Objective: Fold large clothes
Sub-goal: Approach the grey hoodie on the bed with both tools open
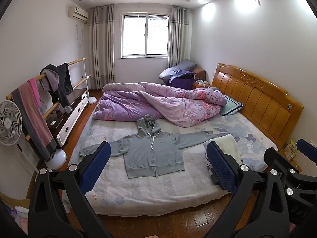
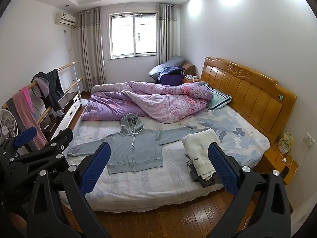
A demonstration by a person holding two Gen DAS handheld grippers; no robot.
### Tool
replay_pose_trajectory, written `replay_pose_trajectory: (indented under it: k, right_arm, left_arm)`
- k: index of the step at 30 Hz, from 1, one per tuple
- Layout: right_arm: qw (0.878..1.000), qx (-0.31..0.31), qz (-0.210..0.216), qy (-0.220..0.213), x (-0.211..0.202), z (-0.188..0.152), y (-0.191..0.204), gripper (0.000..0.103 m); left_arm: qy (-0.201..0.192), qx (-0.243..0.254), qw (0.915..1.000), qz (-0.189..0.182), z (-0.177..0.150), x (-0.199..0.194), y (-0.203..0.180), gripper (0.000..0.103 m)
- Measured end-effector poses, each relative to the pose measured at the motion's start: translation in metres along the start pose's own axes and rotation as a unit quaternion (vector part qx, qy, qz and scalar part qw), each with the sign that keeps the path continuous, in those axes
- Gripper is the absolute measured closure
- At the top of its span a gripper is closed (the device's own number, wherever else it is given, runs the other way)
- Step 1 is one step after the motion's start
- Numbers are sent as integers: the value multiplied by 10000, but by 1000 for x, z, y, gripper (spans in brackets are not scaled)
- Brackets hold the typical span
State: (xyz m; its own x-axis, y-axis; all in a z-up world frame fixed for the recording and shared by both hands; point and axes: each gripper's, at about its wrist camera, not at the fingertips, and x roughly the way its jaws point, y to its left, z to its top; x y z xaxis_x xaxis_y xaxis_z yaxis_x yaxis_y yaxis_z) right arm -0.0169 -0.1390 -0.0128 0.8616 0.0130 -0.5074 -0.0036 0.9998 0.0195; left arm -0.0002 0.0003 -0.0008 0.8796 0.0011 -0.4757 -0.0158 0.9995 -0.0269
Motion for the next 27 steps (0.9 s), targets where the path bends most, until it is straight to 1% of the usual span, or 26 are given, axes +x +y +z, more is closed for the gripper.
replay_pose_trajectory:
  k: [8, 14, 26, 27]
  right_arm:
    - [10000, -3, -9, 8, -1, 1, 1, 8]
    - [10000, -23, -2, 24, 12, -2, 2, 8]
    - [10000, -32, -2, 25, 12, -3, 5, 8]
    - [10000, -40, -1, 25, 13, -4, 6, 8]
  left_arm:
    - [15, 14, 10000, -5, 0, 0, -1, 5]
    - [18, 20, 10000, -4, -2, 3, -1, 5]
    - [20, 19, 10000, -3, -5, 6, 0, 5]
    - [17, 17, 10000, 3, -7, 4, 6, 5]
